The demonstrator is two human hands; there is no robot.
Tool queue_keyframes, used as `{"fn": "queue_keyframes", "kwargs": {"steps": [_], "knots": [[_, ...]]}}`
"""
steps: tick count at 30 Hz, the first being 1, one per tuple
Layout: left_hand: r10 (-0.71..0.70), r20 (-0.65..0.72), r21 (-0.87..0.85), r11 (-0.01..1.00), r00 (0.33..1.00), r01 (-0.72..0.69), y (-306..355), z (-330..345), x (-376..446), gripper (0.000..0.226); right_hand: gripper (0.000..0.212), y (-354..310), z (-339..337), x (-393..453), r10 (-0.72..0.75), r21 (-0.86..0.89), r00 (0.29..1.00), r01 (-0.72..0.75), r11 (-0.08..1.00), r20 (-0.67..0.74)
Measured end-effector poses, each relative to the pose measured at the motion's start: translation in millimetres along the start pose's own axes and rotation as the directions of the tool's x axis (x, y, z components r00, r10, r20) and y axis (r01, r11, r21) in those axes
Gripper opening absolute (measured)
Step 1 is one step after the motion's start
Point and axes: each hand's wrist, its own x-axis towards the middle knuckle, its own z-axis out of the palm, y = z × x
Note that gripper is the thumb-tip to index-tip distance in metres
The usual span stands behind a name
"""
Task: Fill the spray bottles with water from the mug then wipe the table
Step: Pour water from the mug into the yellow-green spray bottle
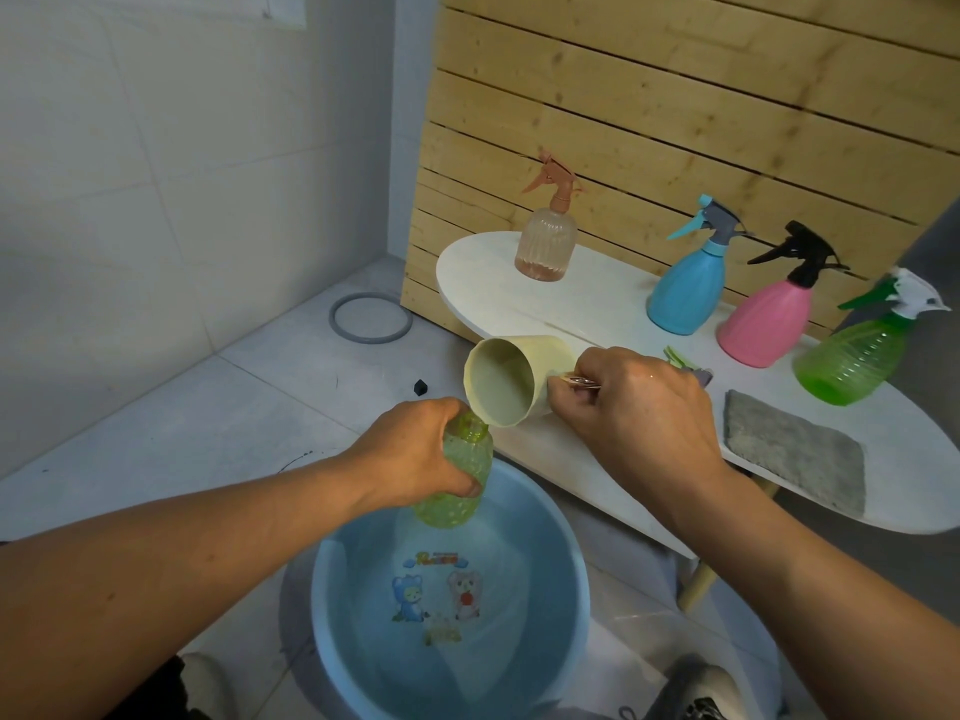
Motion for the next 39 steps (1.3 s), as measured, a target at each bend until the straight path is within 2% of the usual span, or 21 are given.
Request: {"fn": "queue_keyframes", "kwargs": {"steps": [8, 15, 29, 39], "knots": [[-0.003, -0.002, -0.021, 1.0, 1.0, 0.003, 1.7, -0.2, -0.9, 0.068, 0.033, 1.7, 2.0, 0.5, -0.014, -0.015, 1.0, 0.014, 1.0, -0.012], [-0.007, 0.009, -0.013, 1.0, 1.0, 0.007, 4.2, -1.5, -2.3, 0.058, 0.034, 3.2, 5.1, 0.7, -0.037, -0.045, 0.999, 0.035, 0.998, -0.036], [-0.014, 0.0, 0.0, 1.0, 1.0, 0.014, 6.8, -2.6, -3.7, 0.068, 0.032, 3.4, 3.7, 0.0, -0.056, -0.06, 0.998, 0.054, 0.997, -0.034], [-0.023, 0.009, 0.003, 1.0, 1.0, 0.023, 7.5, -2.0, -4.9, 0.062, 0.033, 3.3, 4.8, -0.4, -0.092, -0.098, 0.994, 0.086, 0.991, -0.057]]}}
